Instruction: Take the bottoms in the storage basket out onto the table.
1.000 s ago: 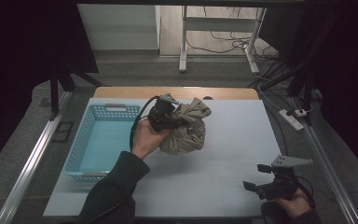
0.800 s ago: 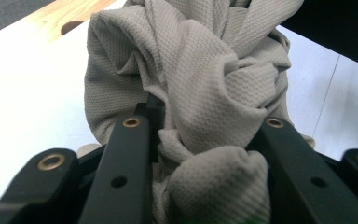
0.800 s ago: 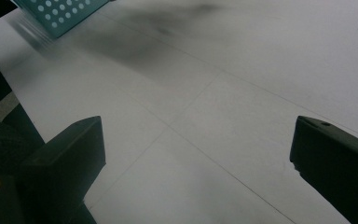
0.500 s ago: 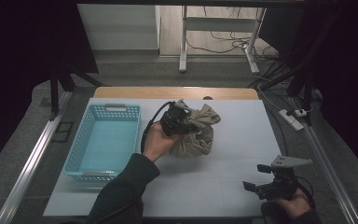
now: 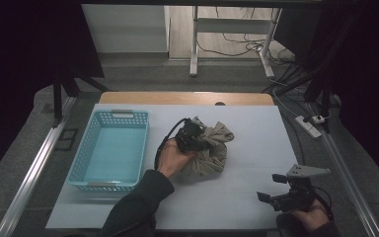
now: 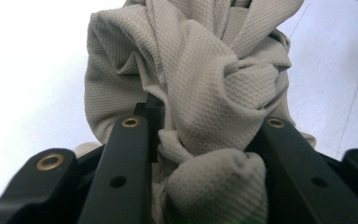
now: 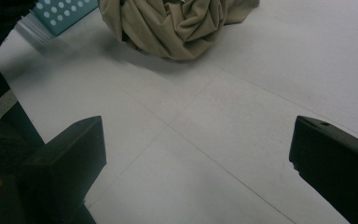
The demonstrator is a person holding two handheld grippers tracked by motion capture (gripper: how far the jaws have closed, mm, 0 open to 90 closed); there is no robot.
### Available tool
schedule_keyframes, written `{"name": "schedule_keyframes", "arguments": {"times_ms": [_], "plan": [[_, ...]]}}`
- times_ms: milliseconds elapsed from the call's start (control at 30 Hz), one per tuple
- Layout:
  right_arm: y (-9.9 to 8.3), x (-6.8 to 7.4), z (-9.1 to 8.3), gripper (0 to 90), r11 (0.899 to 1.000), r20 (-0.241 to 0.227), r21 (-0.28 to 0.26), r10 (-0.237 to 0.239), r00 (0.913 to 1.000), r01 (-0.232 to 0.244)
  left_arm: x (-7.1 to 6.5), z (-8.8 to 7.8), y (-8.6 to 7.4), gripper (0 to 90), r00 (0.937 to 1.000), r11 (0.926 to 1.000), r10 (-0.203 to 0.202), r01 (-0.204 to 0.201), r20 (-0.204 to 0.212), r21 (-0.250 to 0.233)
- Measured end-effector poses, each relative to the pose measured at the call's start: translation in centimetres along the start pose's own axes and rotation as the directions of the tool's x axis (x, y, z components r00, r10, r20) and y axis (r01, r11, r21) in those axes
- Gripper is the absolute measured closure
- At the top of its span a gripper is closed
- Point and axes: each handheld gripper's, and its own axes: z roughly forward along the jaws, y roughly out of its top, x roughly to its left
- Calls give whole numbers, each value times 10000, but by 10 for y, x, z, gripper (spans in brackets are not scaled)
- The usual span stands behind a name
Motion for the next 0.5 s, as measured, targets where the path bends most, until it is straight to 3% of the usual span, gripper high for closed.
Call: {"name": "schedule_keyframes", "arguments": {"times_ms": [100,500], "plan": [[0,0,0,36,10000,5,14,11,10000,-11,0,4,-3,681,9999,9999,-100,100,14,105],[0,0,0,37,10000,16,-3,-11,10000,11,5,19,-16,654,9994,9973,170,-147,-313,717]]}}
